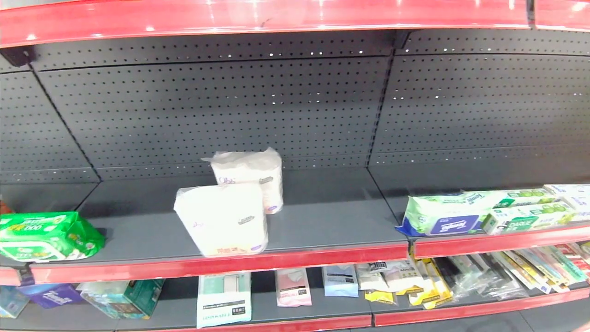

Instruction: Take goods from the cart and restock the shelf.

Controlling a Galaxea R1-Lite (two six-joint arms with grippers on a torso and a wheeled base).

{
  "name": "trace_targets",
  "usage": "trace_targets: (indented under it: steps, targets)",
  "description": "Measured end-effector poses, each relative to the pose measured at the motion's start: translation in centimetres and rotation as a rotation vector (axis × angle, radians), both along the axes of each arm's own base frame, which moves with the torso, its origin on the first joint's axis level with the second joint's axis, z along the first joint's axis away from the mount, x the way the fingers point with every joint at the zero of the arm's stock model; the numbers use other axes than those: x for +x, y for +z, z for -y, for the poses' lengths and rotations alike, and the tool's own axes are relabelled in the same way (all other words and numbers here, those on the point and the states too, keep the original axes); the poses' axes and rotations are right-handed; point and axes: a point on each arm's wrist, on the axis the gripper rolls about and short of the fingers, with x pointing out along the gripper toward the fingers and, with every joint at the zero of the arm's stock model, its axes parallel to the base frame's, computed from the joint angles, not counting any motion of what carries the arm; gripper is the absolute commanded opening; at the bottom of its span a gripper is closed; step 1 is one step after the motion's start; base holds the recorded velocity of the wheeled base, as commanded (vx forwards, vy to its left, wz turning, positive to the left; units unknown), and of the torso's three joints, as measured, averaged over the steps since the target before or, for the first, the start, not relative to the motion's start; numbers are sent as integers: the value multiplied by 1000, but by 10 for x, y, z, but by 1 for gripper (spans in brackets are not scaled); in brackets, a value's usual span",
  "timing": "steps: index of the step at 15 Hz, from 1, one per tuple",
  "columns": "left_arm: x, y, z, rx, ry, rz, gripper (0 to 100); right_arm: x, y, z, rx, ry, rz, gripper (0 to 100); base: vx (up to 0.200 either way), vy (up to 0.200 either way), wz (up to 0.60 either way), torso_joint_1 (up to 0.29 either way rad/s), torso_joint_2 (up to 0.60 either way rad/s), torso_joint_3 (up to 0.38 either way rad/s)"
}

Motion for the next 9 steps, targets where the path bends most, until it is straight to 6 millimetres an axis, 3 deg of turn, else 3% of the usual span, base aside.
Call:
trace_targets:
  steps: [6, 8, 9]
  targets:
    - [0, 0, 0, 13, 3, 3, 100, 0, -1, -2, -31, 86, 0, 100, 0, 0, 0, 0, 0, 0]
    - [-4, 17, 0, -4, 11, 51, 100, 0, -1, -2, -35, 87, -3, 100, 0, 0, 0, 0, 0, 0]
    - [-8, 37, 1, -26, 11, 97, 100, 0, -1, -2, -34, 87, -3, 100, 0, 0, 0, 0, 0, 0]
